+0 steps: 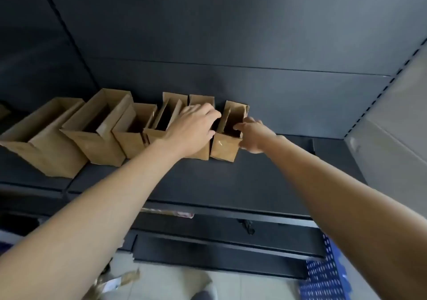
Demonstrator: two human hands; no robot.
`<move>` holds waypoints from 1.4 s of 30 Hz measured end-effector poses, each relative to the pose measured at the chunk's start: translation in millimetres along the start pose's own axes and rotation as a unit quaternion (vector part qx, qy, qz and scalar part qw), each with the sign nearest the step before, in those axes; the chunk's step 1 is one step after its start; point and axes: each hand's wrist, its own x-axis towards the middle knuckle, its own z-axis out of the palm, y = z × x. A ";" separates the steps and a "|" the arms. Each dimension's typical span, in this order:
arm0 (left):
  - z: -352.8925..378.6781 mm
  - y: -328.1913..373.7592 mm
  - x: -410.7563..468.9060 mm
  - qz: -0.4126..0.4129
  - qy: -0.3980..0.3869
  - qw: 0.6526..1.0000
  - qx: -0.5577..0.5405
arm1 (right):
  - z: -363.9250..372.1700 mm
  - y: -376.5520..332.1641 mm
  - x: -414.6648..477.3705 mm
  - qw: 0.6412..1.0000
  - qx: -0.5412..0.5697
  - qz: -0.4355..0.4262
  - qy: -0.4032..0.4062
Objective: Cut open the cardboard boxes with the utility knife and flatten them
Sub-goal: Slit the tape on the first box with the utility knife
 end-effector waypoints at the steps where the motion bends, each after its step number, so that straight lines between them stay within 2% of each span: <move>1: 2.4 -3.7 3.3 0.001 -0.009 1.000 -0.001 | 1.5 -0.1 4.5 1.000 -0.010 0.004 -0.008; 7: 17.6 -15.2 17.5 0.032 -0.030 0.999 -0.027 | 11.1 6.0 21.8 0.999 0.017 0.026 0.021; 12: 21.1 -4.7 31.0 0.033 -0.058 0.997 -0.044 | -16.1 13.3 10.6 0.996 0.076 0.019 0.042; 16: 14.9 19.9 44.0 0.004 -0.098 0.990 -0.105 | -45.9 21.9 -11.3 0.996 0.087 0.005 0.026; 21: 15.2 46.5 54.2 -0.074 -0.077 0.969 -0.224 | -59.4 39.4 -32.9 0.993 0.118 -0.016 0.021; 24: 16.5 60.2 53.5 -0.123 -0.065 0.954 -0.266 | -60.5 54.0 -46.2 0.975 0.216 -0.018 0.048; 26: 21.5 63.8 52.8 -0.162 -0.057 0.943 -0.285 | -58.9 67.7 -54.4 0.947 0.317 0.000 0.056; 27: 25.6 64.1 52.3 -0.187 -0.051 0.933 -0.304 | -56.7 75.8 -57.7 0.936 0.348 0.017 0.051; 29: 36.9 63.4 52.8 -0.246 -0.040 0.892 -0.378 | -49.6 93.8 -61.4 0.940 0.333 0.067 0.036; 32: 51.9 68.6 52.1 -0.356 -0.044 0.804 -0.474 | -32.8 119.4 -66.2 0.954 0.259 0.150 -0.011; 34: 64.3 73.3 51.8 -0.401 -0.063 0.751 -0.521 | -19.2 131.4 -67.0 0.945 0.271 0.177 -0.046; 39: 89.9 87.5 49.3 -0.480 -0.077 0.625 -0.610 | -1.8 134.7 -69.4 0.930 0.313 0.163 -0.104; 41: 95.3 89.4 49.9 -0.507 -0.061 0.592 -0.624 | -0.5 135.6 -67.8 0.914 0.352 0.159 -0.122; 42: 97.8 88.8 50.1 -0.517 -0.053 0.587 -0.621 | -0.2 137.1 -67.3 0.901 0.384 0.153 -0.135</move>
